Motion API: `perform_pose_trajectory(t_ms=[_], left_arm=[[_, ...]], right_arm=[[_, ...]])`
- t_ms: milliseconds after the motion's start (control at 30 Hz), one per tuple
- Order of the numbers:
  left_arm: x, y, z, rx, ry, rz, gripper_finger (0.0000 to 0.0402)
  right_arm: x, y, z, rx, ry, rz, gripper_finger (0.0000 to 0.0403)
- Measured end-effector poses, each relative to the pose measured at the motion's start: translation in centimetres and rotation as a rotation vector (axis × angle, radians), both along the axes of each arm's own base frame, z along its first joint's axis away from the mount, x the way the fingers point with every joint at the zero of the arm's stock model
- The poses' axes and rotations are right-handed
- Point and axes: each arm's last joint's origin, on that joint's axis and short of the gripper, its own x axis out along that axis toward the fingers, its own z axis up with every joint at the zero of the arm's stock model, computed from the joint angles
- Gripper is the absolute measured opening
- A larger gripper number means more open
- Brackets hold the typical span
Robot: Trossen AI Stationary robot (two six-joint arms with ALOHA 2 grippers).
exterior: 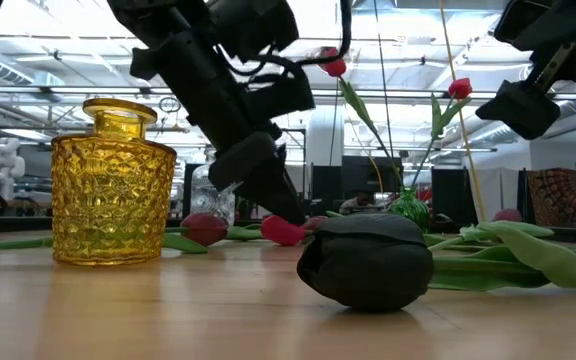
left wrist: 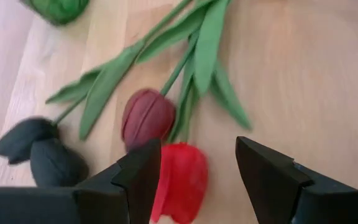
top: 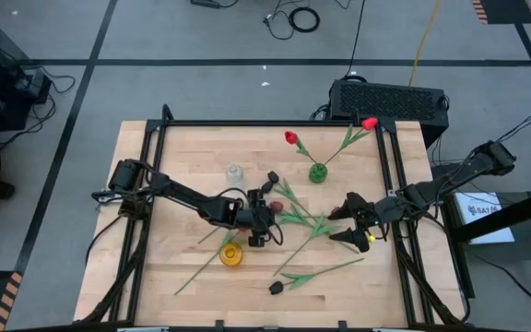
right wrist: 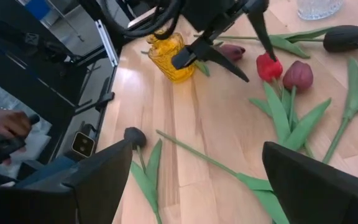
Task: Sort flowers into vase by color
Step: Put the red tulip into the green vase
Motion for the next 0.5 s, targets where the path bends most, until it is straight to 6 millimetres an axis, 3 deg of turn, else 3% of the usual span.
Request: perform_pose_trajectory(t_ms=[500], left_arm=[[0.0,2.6,-0.6,-0.129,0.066,0.014,0.0215]], right_arm=[[0.0,0.0,0.0,-0.009,-0.002,0.004,0.0352]])
